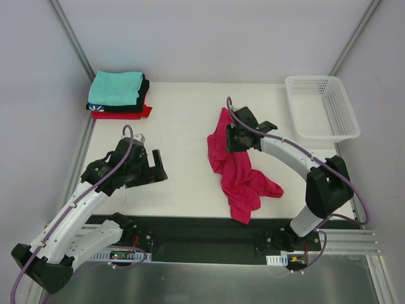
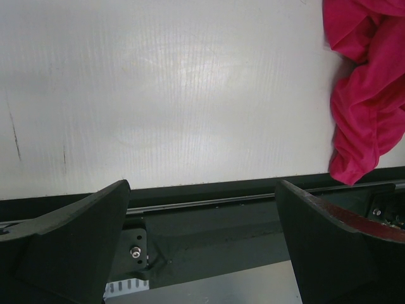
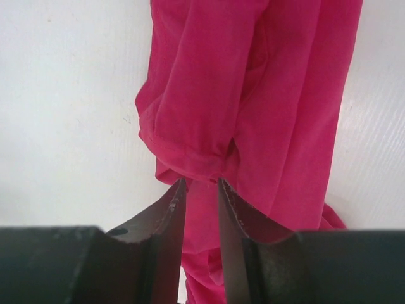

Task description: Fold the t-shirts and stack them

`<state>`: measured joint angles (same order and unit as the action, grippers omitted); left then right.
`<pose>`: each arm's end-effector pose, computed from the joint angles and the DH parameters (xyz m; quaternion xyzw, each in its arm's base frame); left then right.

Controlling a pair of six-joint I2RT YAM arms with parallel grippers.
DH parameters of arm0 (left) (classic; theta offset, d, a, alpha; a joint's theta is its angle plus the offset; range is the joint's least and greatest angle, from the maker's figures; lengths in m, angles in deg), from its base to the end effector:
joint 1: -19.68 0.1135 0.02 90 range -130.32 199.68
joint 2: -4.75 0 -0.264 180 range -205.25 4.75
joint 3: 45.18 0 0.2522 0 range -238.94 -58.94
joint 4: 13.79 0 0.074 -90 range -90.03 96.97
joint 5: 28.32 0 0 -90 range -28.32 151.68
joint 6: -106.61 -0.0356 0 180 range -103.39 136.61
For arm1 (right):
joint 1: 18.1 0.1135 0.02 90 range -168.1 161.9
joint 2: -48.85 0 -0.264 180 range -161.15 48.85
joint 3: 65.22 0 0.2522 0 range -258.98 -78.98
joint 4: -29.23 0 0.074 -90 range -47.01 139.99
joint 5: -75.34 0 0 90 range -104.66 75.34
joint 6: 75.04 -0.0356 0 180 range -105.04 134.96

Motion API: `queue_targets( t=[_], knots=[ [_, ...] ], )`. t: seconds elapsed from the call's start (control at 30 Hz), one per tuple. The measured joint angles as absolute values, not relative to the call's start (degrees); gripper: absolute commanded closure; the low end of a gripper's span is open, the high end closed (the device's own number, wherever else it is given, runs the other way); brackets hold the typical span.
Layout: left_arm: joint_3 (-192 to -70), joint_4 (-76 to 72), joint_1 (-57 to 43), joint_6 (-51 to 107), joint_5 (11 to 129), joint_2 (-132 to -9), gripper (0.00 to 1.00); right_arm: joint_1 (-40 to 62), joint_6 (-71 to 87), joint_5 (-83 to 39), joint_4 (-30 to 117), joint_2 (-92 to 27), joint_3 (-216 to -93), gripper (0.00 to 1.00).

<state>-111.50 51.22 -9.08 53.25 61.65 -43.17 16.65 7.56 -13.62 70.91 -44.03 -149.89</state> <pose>0.1382 -0.0758 0.3094 -0.0639 0.9270 -0.1995 0.3112 0.2908 0.2010 0.2573 -0.2190 0.9134 0.1154 0.3230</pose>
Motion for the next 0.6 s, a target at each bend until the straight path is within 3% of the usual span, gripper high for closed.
queue_targets(
  t=[0.6],
  knots=[
    [-111.47, 51.22, -9.08, 53.23, 61.69, -43.47, 0.01, 16.65, 7.74, -13.55, 70.06, -46.83, -151.97, 0.70]
  ],
)
